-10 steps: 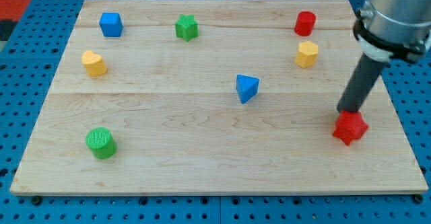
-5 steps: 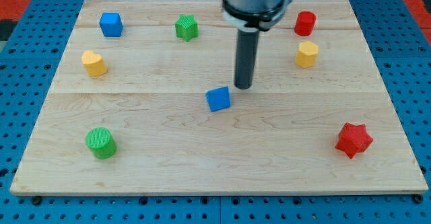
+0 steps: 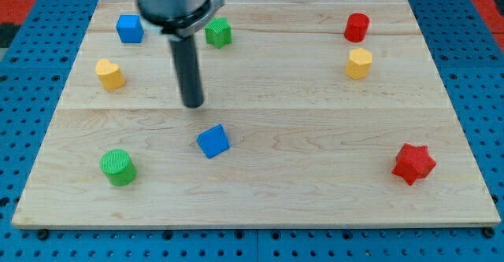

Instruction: Move the green star slightly upwards

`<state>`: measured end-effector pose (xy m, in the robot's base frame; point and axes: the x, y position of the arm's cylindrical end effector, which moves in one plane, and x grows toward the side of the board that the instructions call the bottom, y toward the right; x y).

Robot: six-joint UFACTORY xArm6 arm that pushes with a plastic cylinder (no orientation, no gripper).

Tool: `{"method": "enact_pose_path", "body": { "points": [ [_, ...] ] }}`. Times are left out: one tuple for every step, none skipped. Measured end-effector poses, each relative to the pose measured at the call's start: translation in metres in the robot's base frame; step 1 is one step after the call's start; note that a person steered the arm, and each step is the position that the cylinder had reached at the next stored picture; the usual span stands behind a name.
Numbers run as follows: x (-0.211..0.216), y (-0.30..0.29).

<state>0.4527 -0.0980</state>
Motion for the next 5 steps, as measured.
{"method": "enact_pose_path", "body": {
  "points": [
    [0.037,0.005],
    [0.052,0.045],
    [0.048,0.056],
    [-0.023,0.041],
    [-0.078,0.05]
  ]
}}
